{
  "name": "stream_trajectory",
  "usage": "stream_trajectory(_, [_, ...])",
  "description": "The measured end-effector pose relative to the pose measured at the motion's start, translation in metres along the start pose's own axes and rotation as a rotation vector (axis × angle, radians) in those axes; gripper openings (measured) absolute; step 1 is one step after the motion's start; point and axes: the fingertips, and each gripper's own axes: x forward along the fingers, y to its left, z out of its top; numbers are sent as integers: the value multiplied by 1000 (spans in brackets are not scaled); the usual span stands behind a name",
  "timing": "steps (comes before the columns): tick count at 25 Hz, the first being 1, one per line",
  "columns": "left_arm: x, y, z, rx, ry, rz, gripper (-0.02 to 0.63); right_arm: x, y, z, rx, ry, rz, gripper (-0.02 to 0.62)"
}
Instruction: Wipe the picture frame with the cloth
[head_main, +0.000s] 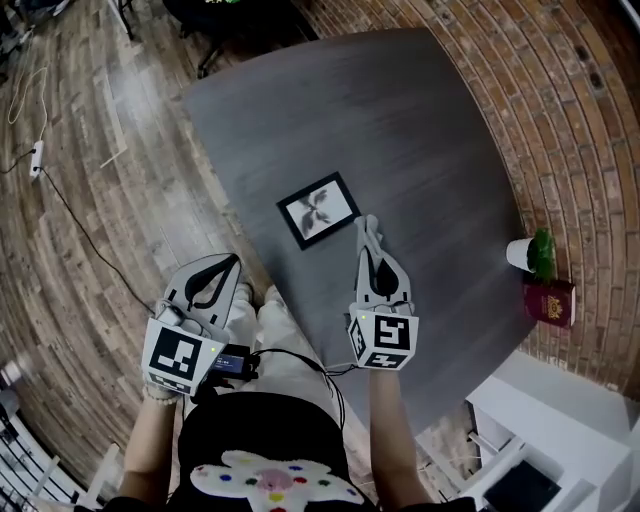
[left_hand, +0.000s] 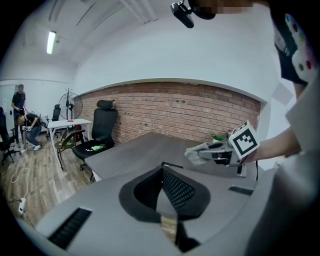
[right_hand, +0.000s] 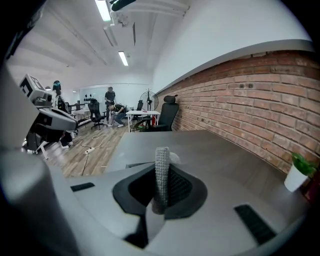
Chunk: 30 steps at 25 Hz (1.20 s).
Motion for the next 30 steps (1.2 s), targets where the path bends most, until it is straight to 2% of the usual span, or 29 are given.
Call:
stream_trajectory(14, [20, 8, -7, -15, 5, 28, 11, 59, -33, -48, 5, 118, -13, 25])
stream_trajectory(30, [24, 20, -17, -23, 27, 49, 11, 92, -14, -85, -25, 229, 41, 25])
